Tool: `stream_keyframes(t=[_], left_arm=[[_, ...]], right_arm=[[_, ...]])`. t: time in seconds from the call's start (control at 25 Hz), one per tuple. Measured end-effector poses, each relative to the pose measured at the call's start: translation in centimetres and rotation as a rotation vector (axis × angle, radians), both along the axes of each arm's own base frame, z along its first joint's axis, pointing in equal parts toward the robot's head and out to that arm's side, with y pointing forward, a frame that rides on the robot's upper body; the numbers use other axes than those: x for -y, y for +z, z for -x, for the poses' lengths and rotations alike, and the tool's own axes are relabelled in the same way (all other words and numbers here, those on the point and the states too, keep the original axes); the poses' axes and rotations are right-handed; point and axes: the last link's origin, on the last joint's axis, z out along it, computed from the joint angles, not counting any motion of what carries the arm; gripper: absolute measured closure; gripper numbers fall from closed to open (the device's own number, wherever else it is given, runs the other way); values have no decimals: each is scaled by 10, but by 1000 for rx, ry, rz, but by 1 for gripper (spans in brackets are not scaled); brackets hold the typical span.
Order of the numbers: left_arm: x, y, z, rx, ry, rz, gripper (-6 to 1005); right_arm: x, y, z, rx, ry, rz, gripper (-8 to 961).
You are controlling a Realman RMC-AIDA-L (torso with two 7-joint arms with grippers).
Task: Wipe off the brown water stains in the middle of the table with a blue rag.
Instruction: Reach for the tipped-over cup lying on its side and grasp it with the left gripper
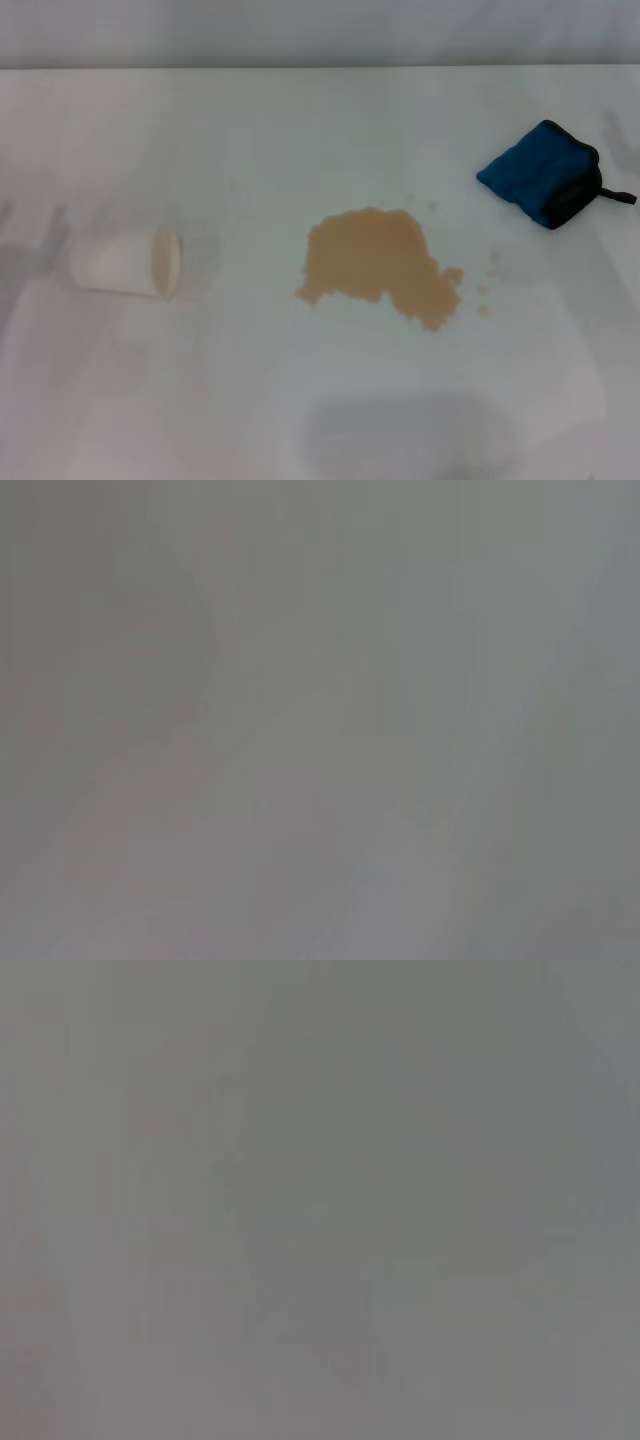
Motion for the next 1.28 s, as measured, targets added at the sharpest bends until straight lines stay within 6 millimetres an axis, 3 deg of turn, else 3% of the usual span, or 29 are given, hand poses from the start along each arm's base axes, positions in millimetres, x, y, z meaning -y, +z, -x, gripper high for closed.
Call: stream_keyframes(t=[0.28, 0.36, 0.4, 0.6, 0.92, 0.96, 1.08, 1.28], left_arm=[[-47, 42, -8, 44, -102, 205, 267], [-50, 44, -9, 31, -111, 226, 267], [-65, 53, -21, -62, -166, 321, 267], [-90, 62, -50, -362, -290, 524, 267], [-119, 78, -77, -863, -363, 833, 266], [-119, 78, -77, -863, -363, 833, 266], [-127, 103, -94, -981, -393, 810, 266], [-128, 112, -112, -1058, -451, 876, 266]], right_arm=[[-1, 0, 1, -3, 0, 5, 245], [-1, 0, 0, -3, -1, 5, 245], [-1, 0, 0, -3, -1, 6, 245], [1, -1, -2, -6, -11, 9, 246], [1, 0, -4, -7, -16, 7, 246], [1, 0, -4, -7, -16, 6, 246], [1, 1, -4, -9, -18, 3, 246], [-1, 0, -4, -9, -25, 5, 245]])
